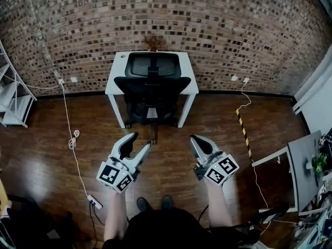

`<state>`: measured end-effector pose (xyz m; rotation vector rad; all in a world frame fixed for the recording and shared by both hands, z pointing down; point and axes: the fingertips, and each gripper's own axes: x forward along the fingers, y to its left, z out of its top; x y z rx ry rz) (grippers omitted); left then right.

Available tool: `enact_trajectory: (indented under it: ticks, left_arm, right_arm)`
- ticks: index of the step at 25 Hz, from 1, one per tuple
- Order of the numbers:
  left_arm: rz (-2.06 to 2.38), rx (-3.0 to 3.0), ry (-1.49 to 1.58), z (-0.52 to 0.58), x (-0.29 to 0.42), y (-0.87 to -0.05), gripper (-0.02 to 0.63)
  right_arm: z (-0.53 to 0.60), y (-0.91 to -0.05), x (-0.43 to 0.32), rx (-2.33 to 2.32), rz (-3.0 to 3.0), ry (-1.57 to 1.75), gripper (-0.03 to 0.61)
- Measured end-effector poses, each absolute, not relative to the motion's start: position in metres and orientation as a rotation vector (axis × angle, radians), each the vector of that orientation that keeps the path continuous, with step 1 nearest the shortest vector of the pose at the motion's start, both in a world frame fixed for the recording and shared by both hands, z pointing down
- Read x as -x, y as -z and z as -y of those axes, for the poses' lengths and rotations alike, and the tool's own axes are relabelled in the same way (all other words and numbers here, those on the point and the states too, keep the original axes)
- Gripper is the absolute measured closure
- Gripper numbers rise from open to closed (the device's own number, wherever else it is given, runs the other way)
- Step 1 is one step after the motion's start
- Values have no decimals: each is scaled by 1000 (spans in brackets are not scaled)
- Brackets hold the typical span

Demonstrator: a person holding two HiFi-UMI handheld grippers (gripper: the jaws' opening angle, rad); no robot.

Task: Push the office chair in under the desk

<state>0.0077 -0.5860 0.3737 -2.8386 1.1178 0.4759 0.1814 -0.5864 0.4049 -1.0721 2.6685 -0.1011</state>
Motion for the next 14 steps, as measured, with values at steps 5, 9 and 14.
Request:
enact_trajectory:
  ticks: [5, 9, 14]
  left_arm:
    - [-1142, 2829, -489, 586, 9, -380, 308]
    - [-1155, 2822, -509, 587, 23, -378, 308]
    - [-1162, 2815, -521, 587, 43, -368, 308]
  right_arm:
    - [587, -408, -165, 1050, -2694, 99, 575]
    - [586, -405, -149, 1033, -2708, 94, 575]
    - [586, -396, -128, 1026, -2715, 101, 575]
